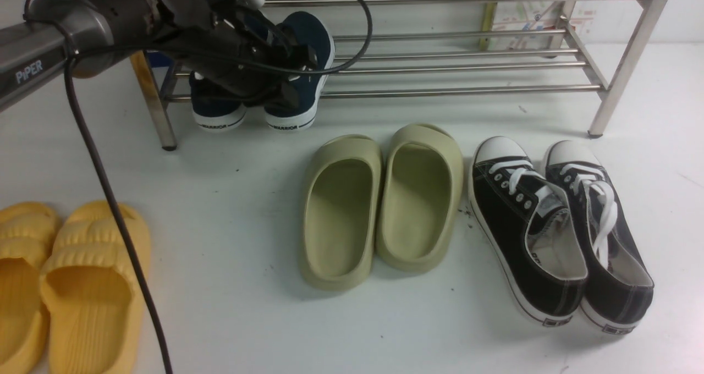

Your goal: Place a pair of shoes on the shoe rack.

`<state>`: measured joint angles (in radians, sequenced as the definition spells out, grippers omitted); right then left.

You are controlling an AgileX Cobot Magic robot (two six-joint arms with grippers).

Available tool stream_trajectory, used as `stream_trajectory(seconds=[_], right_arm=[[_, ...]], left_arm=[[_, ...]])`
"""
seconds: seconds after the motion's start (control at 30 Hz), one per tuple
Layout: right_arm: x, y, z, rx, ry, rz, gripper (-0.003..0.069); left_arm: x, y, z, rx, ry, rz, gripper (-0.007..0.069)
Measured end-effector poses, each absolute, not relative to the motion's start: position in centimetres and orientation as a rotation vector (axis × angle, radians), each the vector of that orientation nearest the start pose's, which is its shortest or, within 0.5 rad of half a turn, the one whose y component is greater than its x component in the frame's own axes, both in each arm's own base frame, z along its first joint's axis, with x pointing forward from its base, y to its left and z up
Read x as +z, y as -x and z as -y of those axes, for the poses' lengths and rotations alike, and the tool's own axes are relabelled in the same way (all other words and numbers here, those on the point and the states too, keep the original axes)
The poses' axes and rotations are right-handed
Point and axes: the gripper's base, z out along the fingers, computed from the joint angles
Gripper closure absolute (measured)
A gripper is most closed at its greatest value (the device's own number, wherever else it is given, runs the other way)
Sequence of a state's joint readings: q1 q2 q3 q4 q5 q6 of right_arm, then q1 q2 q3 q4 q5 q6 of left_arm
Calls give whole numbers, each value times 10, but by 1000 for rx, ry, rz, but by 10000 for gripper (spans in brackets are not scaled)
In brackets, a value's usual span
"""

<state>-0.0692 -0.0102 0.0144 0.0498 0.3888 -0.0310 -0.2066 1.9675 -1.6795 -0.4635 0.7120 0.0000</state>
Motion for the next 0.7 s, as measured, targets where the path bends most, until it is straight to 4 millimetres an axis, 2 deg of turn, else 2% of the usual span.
stream_trajectory(seconds=[0.13, 0.23, 0.27, 0.37, 0.63, 0.7], right_arm=[[174, -52, 2, -20, -66, -1875, 419], [174, -52, 2, -20, -66, -1875, 419], [174, -52, 2, -20, -66, -1875, 419], [174, -52, 2, -20, -66, -1875, 419], [174, -52, 2, -20, -66, -1875, 419], [174, -52, 2, -20, -66, -1875, 419]], left_arm=[[273, -435, 119, -615, 48, -2492, 557], [273, -429, 121, -658, 46, -2557, 449], [274, -428, 122, -666, 44, -2565, 444], [285, -417, 124, -724, 34, -2600, 372], [328, -384, 120, -754, -25, -2581, 372], [339, -365, 115, -748, -13, -2577, 400]])
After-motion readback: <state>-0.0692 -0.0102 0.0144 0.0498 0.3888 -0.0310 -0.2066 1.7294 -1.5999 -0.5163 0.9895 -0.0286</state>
